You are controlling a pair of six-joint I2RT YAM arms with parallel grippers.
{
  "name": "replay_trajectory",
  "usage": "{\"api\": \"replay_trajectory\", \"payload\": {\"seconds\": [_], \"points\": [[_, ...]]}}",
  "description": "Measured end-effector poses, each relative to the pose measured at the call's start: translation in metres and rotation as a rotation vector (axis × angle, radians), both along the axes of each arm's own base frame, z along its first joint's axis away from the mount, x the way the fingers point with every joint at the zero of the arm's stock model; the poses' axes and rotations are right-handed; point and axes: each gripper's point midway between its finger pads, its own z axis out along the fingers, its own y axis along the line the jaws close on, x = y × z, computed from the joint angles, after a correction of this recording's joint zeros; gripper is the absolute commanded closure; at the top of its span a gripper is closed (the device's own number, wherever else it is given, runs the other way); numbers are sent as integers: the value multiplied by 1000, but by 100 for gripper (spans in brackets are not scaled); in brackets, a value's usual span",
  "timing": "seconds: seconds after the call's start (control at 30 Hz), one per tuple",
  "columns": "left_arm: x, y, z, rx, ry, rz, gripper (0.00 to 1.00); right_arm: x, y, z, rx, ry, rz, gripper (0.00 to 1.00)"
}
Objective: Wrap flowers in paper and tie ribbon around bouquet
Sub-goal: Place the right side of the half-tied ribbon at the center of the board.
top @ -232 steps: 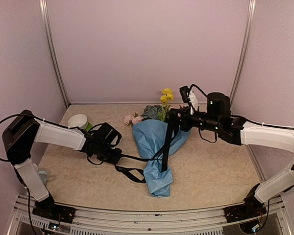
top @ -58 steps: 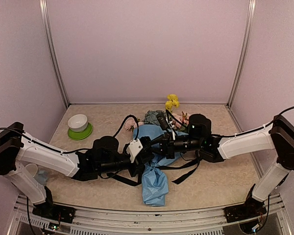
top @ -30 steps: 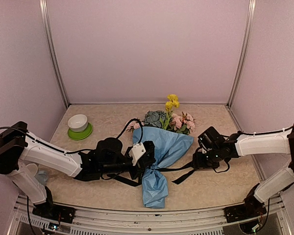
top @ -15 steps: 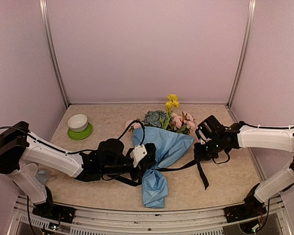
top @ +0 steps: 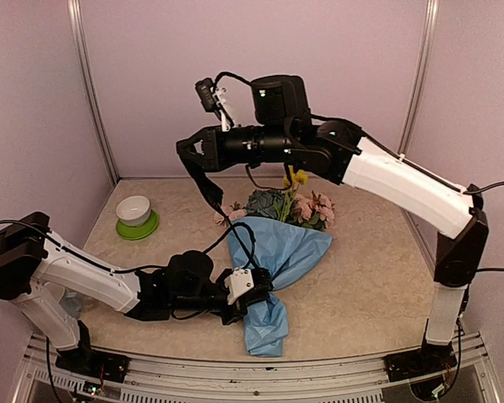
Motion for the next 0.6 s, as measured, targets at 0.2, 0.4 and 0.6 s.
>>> {"api": "replay_trajectory", "payload": {"seconds": [0.2, 0.4, 0.6], "points": [[-7, -3, 0, 9, -24, -10, 100, -12, 78, -59, -52, 42, 160, 100], [-6, -3, 0, 17, -35, -11, 100, -40, 103, -109, -117, 126, 269, 29], [-7, -4, -3, 26, -33, -12, 100, -49, 105, -111, -123, 122, 303, 0]]}}
